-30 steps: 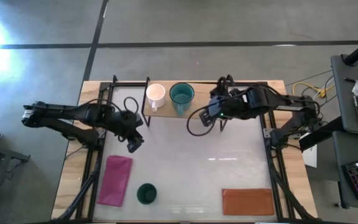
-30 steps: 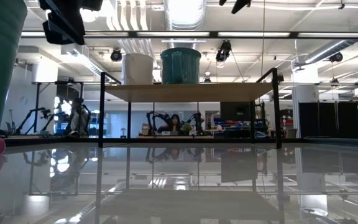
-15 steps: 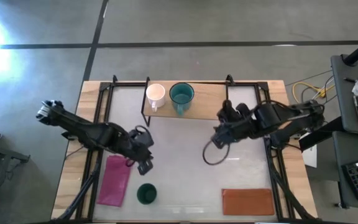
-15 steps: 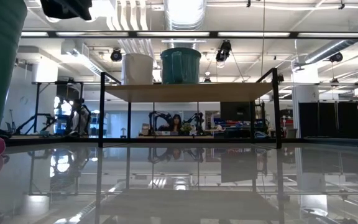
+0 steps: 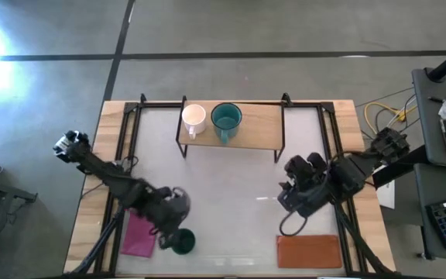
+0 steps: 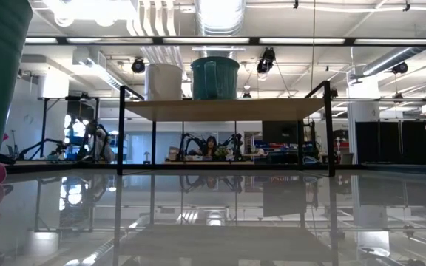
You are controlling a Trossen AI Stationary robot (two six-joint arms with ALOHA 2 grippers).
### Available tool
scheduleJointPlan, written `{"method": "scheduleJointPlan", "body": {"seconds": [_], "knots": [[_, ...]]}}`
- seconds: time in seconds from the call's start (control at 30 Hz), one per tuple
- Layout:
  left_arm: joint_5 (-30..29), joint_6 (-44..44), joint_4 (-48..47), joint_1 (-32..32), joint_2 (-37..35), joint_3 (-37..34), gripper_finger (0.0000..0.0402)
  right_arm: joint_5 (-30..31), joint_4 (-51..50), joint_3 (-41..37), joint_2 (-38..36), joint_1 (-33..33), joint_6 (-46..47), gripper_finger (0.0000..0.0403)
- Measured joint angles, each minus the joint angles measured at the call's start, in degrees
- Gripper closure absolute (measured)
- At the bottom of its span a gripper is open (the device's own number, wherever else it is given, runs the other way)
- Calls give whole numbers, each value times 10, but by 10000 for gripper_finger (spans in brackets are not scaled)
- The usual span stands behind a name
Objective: Stack small to large cups/mugs on shelf
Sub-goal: Put the green cup on the shelf
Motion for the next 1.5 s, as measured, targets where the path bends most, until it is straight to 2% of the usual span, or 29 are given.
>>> {"method": "scheduleJointPlan", "body": {"seconds": [0.17,0.4,1.0,1.37,1.5], "knots": [[-15,-3,7,-45,-3,-8,317,23,-8,-18,0,28,48,211],[-59,-4,2,-48,29,-20,317,32,-4,-38,1,31,87,211],[-54,-3,34,-48,77,-22,317,30,9,-59,1,32,113,211],[-45,-1,32,-39,143,-24,317,25,11,-59,1,53,121,211],[-36,-2,34,-40,132,-21,317,25,11,-59,1,61,132,211]]}}
